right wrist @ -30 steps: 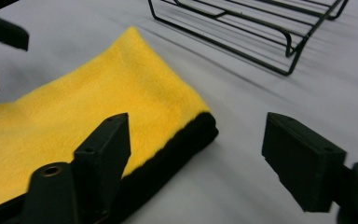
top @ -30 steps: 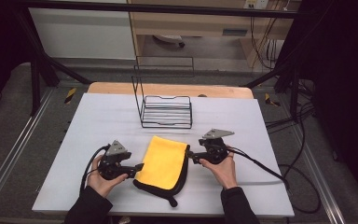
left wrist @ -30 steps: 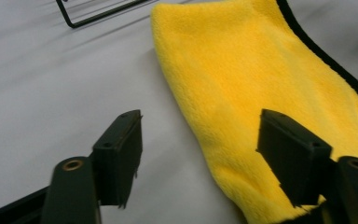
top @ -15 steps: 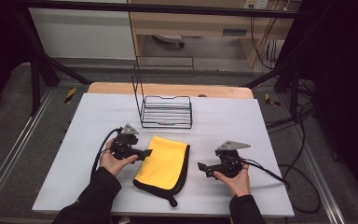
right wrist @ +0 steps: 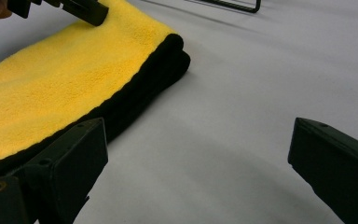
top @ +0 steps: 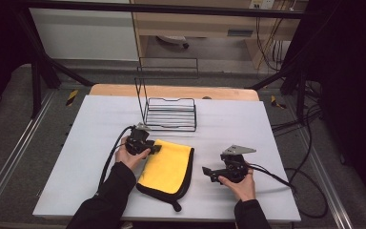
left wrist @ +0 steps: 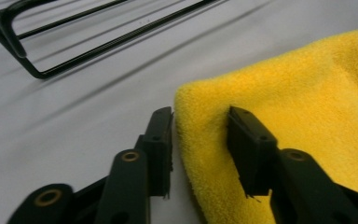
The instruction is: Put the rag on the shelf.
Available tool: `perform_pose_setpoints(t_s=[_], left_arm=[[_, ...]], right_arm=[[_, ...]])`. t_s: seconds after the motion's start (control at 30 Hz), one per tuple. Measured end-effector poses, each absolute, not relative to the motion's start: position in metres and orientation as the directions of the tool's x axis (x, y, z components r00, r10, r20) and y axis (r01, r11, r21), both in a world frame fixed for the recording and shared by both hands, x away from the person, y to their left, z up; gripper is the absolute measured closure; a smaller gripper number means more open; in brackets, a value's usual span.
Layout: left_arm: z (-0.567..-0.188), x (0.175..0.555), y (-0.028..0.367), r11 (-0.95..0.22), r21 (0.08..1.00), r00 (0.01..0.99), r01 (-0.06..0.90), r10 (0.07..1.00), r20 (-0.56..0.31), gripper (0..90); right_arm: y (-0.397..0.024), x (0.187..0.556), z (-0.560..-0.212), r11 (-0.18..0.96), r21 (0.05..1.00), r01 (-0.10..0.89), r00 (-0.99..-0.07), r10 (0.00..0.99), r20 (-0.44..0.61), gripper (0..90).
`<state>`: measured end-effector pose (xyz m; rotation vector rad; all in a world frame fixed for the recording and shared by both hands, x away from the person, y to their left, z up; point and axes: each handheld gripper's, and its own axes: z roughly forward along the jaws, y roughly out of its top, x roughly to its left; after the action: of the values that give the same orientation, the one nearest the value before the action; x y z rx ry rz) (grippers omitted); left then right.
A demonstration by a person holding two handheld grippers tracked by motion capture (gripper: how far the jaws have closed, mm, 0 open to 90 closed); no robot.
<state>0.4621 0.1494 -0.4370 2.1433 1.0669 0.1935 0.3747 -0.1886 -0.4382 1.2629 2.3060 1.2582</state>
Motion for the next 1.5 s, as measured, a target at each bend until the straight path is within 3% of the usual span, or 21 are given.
perform_pose_setpoints(t_s=[0.37, 0.67, 0.87, 0.9, 1.0, 1.1, 1.23, 1.5], left_arm=[[-0.438, 0.46, 0.146, -0.398, 0.649, 0.644, 0.649, 0.741, -0.19, 80.5], [-0.431, 0.448, 0.159, -0.399, 0.656, 0.63, 0.641, 0.761, -0.152, 82.5], [-0.434, 0.438, 0.176, -0.373, 0.671, 0.618, 0.641, 0.769, -0.162, 82.0], [-0.436, 0.437, 0.178, -0.366, 0.677, 0.617, 0.638, 0.769, -0.166, 81.4], [-0.44, 0.435, 0.18, -0.36, 0.69, 0.619, 0.627, 0.768, -0.162, 80.9], [-0.442, 0.435, 0.179, -0.369, 0.697, 0.624, 0.616, 0.768, -0.145, 79.6], [-0.445, 0.436, 0.179, -0.373, 0.695, 0.625, 0.615, 0.767, -0.143, 77.4], [-0.447, 0.438, 0.182, -0.364, 0.694, 0.627, 0.621, 0.762, -0.162, 74.6]], right_arm=[[-0.184, 0.378, -0.439, 0.231, 0.766, 0.6, -0.59, 0.774, 0.229, 5.3], [-0.174, 0.383, -0.432, 0.224, 0.779, 0.586, -0.586, 0.781, 0.216, 6.0], [-0.144, 0.399, -0.426, 0.234, 0.781, 0.579, -0.605, 0.765, 0.22, 10.1], [-0.132, 0.406, -0.426, 0.242, 0.779, 0.579, -0.613, 0.758, 0.221, 15.4], [-0.12, 0.414, -0.428, 0.257, 0.772, 0.582, -0.612, 0.764, 0.207, 19.6], [-0.103, 0.429, -0.433, 0.289, 0.759, 0.584, -0.611, 0.772, 0.176, 33.5], [-0.096, 0.437, -0.438, 0.257, 0.749, 0.611, -0.592, 0.776, 0.217, 43.5], [-0.093, 0.443, -0.449, 0.272, 0.704, 0.656, -0.579, 0.779, 0.24, 54.0]])
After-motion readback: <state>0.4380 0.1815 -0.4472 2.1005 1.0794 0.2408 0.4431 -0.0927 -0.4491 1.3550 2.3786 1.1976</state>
